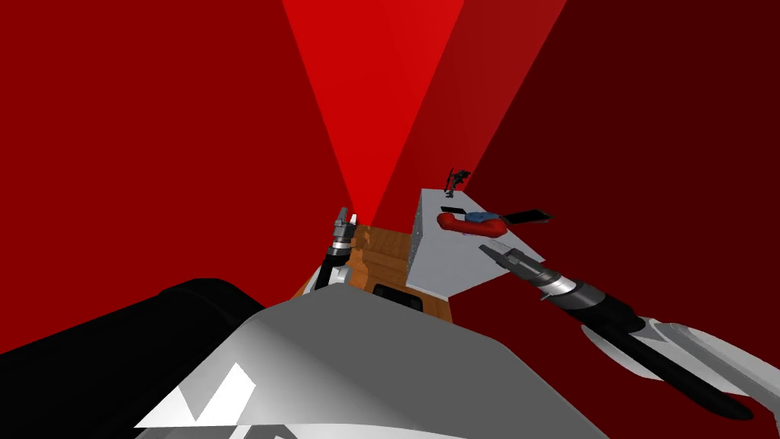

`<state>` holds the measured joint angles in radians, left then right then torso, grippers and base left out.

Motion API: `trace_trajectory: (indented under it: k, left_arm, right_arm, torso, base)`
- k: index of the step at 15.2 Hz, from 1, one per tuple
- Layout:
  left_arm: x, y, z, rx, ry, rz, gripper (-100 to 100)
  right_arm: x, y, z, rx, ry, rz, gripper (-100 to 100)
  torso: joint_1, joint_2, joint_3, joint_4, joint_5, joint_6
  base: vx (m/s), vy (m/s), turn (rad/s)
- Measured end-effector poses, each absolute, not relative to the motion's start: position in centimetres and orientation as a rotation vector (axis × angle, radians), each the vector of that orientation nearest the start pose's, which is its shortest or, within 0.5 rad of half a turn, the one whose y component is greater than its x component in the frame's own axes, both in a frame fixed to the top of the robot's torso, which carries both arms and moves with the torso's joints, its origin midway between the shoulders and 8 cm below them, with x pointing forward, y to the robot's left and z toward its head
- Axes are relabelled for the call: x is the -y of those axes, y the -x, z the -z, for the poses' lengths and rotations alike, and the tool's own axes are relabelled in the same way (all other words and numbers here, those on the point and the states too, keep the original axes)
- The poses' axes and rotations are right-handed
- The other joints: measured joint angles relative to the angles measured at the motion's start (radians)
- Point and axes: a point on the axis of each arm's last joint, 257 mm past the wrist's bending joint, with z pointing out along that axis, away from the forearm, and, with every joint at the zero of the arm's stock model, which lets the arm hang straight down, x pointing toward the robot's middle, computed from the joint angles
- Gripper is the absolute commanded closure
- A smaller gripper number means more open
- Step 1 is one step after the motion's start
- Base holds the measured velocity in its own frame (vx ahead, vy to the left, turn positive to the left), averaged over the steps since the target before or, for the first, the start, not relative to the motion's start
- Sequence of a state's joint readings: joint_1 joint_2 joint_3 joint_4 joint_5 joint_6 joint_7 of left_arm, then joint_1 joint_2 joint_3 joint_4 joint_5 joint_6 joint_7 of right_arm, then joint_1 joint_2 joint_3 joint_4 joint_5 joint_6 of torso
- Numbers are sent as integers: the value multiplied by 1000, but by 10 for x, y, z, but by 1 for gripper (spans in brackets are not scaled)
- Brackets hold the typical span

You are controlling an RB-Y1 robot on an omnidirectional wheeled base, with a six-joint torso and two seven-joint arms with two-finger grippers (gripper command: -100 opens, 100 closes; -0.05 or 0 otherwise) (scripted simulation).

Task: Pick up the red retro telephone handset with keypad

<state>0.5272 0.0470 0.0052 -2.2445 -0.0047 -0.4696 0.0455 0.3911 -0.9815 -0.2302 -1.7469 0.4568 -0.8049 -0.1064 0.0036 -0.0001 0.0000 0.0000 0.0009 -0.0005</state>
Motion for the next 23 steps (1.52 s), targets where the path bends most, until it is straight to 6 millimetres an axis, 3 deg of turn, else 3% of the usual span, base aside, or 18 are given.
trace_trajectory:
  k: [12, 23]
  left_arm:
    - [-282, -353, 7, -702, 714, 1305, 0]
    - [-282, -353, 7, -702, 714, 1305, 0]
  right_arm:
    - [404, -401, 102, -1760, 642, -466, -100]
    - [466, -400, 94, -1946, 884, -224, -100]
  torso:
    - [0, 0, 0, 0, 0, 0]
    - [0, -1, -1, 0, 0, 0]
  base:
    - [9, 44, 93]
    - [17, 46, 103]
